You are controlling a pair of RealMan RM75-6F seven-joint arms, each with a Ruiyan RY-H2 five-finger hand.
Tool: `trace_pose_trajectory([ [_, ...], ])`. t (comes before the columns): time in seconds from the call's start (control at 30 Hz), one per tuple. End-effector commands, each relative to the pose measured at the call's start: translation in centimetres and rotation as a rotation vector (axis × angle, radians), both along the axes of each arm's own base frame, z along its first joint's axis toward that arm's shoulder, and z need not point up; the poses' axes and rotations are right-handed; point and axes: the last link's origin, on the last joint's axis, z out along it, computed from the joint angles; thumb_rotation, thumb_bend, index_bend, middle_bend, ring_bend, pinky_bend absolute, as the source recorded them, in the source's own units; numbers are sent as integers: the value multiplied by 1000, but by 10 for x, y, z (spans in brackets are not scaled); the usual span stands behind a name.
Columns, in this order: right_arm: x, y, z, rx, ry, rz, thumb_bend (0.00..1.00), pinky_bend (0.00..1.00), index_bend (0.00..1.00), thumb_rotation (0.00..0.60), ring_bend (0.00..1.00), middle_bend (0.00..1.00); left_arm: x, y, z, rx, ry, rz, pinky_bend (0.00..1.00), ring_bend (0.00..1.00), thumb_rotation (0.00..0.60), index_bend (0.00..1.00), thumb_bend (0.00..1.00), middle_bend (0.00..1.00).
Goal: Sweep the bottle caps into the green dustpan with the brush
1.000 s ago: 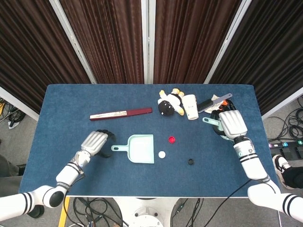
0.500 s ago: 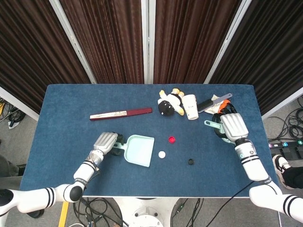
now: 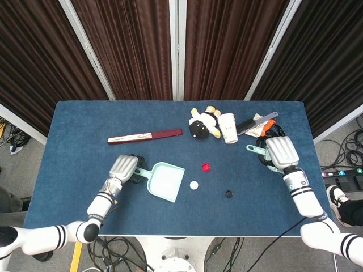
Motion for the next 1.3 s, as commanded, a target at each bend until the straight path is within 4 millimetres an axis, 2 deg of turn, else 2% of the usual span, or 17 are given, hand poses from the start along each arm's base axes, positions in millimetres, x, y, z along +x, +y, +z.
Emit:
trace_pose_trajectory([
  [0.03,-1,0,1,-2,0,-2,401,88,677,600,235,600,0,2,-2,-5,15,3,390,314,600,445,244,397],
  [0.4,-5,1,2,-3,-5,-8,401,88,678,600,235,599,-1,4,-3,-17,20,20,393,341,600,516,288,463],
  [0.63,-5,6,-4,24,-35,-10,401,87,679,600,235,598,1,0,-1,-24,-43,53,433,426,600,599,335,554],
  [0.83,9,23,-21,133,-171,10,404,87,682,600,235,599,4,-7,7,-35,-64,61,454,449,600,627,335,577],
  [1.07,23,54,-51,242,-335,43,407,87,687,600,236,600,10,-8,6,-61,-79,24,453,449,600,626,336,575],
  [1.3,33,74,-72,237,-439,90,409,87,706,600,245,607,11,-3,4,-89,-101,2,448,448,600,619,337,574],
])
